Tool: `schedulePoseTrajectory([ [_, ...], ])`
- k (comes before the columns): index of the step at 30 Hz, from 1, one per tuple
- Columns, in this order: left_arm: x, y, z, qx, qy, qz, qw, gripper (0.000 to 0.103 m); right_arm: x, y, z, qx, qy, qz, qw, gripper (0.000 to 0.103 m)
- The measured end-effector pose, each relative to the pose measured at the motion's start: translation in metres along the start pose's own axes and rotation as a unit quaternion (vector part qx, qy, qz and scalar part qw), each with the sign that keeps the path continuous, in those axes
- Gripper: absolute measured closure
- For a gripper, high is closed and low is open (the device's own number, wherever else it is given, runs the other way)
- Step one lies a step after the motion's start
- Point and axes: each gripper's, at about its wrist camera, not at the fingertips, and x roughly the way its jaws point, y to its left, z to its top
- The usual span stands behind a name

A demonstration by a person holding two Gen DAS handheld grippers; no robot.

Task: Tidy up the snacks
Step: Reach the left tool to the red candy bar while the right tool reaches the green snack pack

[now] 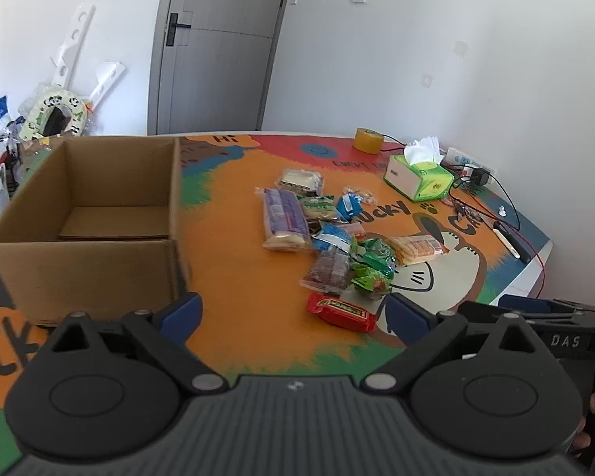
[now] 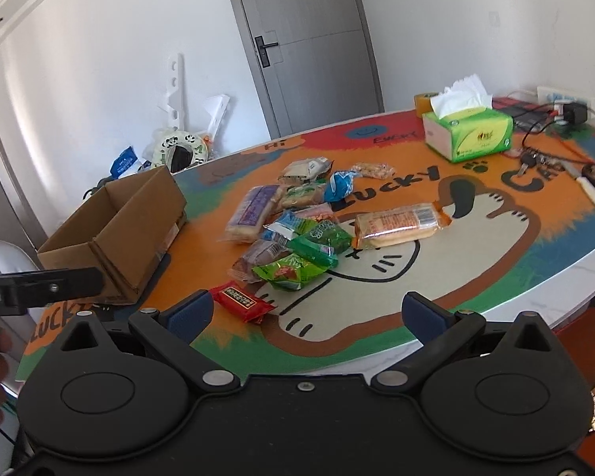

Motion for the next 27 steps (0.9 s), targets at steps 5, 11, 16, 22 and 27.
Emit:
schedulePoseTrajectory([
  [5, 0.022, -0.004, 0.003, 0.001, 0.009, -0.004, 1.0000, 0.011, 0.012, -0.009, -0.001, 0.003, 0.003, -0.002, 1.000, 0.001],
  [11, 0.050, -0.009, 0.003, 0.000, 0.024, -0.011, 0.9997, 0.017, 0.024, -0.024, -0.001, 0.023, 0.002, -0.005, 1.000, 0.006],
  [16, 0.069, -0.017, -0.001, 0.006, 0.039, -0.016, 0.9991, 0.020, 0.031, -0.037, -0.002, 0.043, 0.001, -0.007, 0.999, 0.008],
  [22, 0.088, -0.027, -0.005, 0.012, 0.044, -0.004, 0.9990, 0.020, 0.038, -0.044, -0.006, 0.054, 0.007, -0.005, 0.998, 0.010],
  [27, 0.102, -0.035, -0.006, 0.022, 0.046, 0.008, 0.9987, 0.020, 0.041, -0.048, -0.007, 0.060, 0.009, -0.003, 0.998, 0.010],
])
